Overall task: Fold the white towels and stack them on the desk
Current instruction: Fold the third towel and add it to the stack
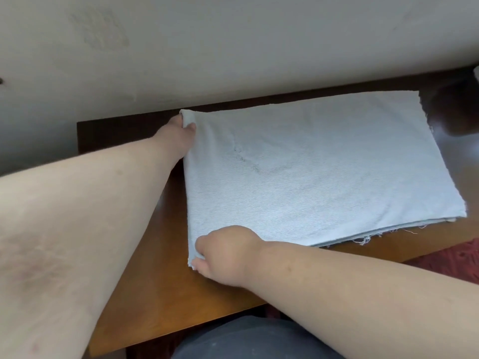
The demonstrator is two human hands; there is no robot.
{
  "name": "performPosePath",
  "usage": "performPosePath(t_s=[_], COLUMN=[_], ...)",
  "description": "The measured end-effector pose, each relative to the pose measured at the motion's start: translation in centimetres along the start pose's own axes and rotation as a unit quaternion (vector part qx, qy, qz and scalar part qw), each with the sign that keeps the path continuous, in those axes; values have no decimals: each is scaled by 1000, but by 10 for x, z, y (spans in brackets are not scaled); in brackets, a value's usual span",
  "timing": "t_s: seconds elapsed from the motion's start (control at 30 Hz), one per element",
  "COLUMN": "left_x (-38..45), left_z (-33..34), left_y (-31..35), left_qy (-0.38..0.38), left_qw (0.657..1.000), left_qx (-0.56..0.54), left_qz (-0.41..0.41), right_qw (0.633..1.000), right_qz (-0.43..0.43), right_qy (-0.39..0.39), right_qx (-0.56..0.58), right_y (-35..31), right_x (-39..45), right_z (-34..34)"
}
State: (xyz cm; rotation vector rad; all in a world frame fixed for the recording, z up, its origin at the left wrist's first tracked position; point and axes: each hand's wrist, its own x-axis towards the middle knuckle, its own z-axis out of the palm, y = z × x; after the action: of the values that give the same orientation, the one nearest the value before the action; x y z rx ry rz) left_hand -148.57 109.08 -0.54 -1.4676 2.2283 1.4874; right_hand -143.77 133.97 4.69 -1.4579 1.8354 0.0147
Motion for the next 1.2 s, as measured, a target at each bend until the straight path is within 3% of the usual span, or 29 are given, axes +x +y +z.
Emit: performPosePath(t_s=[0.1, 0.2, 0.27, 0.33, 0.37, 0.4, 0.47, 0.5, 0.57, 0.67, 0.83, 0.93, 1.1, 1.2], left_x=[4, -4, -19, -46, -60, -73, -90, -95, -96, -89, -93, -118, -154, -168], left_z=[1, 1, 3, 11, 19, 29, 55, 64, 73, 77, 87, 114, 196, 251], left_y=[-1, 2, 1, 4, 7, 10, 10, 6, -7, -22, 18, 44, 101, 132], left_qy=[-5, 6, 104, 266, 304, 280, 118, 41, -31, -34, -21, -15, -146, -181], left_qw=[998, 997, 992, 962, 947, 940, 909, 888, 868, 847, 853, 820, 752, 742], left_qx=[58, 65, 64, 57, 72, 117, 256, 327, 434, 499, 497, 531, 535, 518], left_qz=[20, 38, 38, 33, 76, 156, 307, 321, 238, 179, 158, 212, 357, 386], right_qw=[996, 991, 983, 978, 973, 967, 958, 958, 958, 932, 878, 866, 886, 897], right_qz=[20, 16, 21, 40, 55, 70, 101, 133, 231, 347, 457, 458, 422, 411], right_qy=[-74, -97, -77, 15, 79, 142, 230, 231, 159, 93, 96, 144, 149, 139], right_qx=[37, 91, 164, 207, 209, 200, 140, 104, 60, 50, 104, 141, 122, 84], right_y=[6, 9, 12, 22, 30, 40, 66, 81, 118, 182, 251, 273, 328, 374], right_x=[12, 6, -8, -24, -30, -34, -41, -45, -60, -108, -178, -190, -213, -243], right_z=[-2, -6, -4, -3, -4, -6, -8, -10, -8, 8, 11, 3, 0, 4])
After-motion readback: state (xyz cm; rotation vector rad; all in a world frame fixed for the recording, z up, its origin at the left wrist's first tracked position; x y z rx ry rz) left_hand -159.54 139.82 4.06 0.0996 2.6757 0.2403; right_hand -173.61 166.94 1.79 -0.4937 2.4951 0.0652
